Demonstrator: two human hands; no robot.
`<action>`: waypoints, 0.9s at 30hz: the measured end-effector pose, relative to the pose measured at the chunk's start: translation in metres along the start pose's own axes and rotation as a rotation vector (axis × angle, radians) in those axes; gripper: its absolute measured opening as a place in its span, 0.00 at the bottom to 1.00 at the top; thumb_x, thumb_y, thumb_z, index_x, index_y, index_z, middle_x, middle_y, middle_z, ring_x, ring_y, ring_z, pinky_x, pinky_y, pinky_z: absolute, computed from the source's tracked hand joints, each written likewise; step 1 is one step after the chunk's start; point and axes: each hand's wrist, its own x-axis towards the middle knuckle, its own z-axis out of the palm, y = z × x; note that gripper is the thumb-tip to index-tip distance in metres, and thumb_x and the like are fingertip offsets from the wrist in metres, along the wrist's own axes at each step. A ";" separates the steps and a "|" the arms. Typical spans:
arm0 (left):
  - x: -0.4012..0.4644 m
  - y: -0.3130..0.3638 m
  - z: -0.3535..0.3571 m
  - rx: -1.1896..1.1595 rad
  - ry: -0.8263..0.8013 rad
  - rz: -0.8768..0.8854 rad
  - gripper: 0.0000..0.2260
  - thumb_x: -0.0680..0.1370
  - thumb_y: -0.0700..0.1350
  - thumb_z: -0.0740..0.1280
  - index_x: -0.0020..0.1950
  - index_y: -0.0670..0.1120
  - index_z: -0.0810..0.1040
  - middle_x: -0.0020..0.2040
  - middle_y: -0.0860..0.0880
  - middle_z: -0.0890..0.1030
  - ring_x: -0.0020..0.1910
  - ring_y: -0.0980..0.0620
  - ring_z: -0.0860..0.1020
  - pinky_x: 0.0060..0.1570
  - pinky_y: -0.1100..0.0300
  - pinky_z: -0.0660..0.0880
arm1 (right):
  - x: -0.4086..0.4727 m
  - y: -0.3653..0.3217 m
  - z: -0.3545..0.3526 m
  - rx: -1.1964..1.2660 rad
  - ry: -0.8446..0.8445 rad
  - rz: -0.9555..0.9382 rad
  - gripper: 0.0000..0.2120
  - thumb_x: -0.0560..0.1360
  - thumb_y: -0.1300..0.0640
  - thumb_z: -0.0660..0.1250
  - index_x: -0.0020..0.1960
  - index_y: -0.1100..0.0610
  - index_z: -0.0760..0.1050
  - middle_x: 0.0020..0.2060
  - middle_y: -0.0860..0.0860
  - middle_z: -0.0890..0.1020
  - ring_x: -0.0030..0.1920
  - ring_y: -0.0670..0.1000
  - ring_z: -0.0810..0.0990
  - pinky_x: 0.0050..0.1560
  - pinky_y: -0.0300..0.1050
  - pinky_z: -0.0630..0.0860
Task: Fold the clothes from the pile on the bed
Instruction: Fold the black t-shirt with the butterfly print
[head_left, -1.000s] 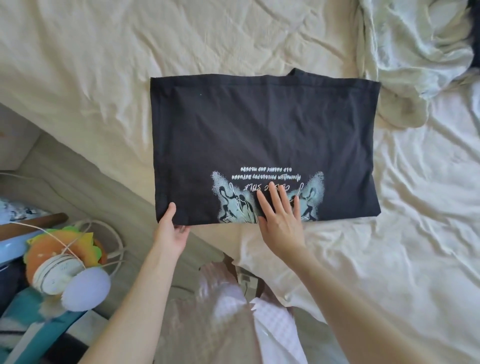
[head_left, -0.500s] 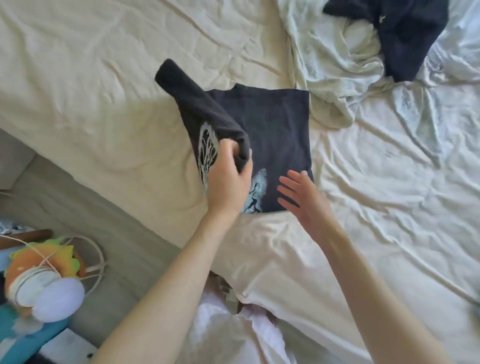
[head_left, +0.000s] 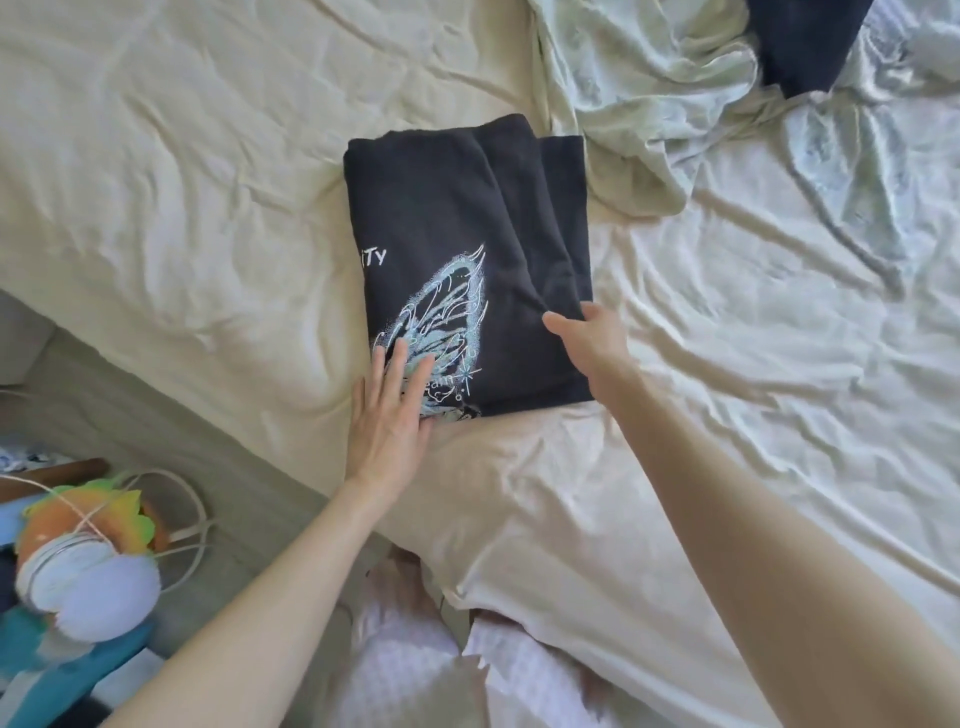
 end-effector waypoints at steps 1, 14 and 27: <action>0.000 0.000 0.001 0.000 0.000 0.013 0.29 0.78 0.43 0.65 0.77 0.49 0.56 0.78 0.45 0.48 0.77 0.43 0.45 0.72 0.44 0.52 | -0.003 -0.002 -0.002 -0.036 0.026 -0.068 0.10 0.75 0.55 0.65 0.50 0.62 0.77 0.46 0.56 0.82 0.48 0.55 0.81 0.50 0.51 0.78; -0.007 -0.001 0.014 0.106 0.049 0.177 0.37 0.73 0.27 0.62 0.76 0.50 0.53 0.77 0.44 0.52 0.76 0.41 0.50 0.73 0.49 0.49 | 0.006 0.051 -0.030 -0.098 0.140 0.005 0.11 0.75 0.57 0.64 0.35 0.56 0.69 0.30 0.49 0.72 0.32 0.48 0.70 0.32 0.43 0.64; -0.008 -0.021 -0.006 0.180 0.219 0.414 0.23 0.60 0.24 0.75 0.55 0.33 0.80 0.56 0.36 0.80 0.54 0.39 0.80 0.50 0.42 0.78 | 0.004 0.055 -0.038 0.294 -0.062 0.266 0.03 0.73 0.68 0.68 0.44 0.63 0.75 0.41 0.54 0.81 0.43 0.52 0.81 0.42 0.44 0.79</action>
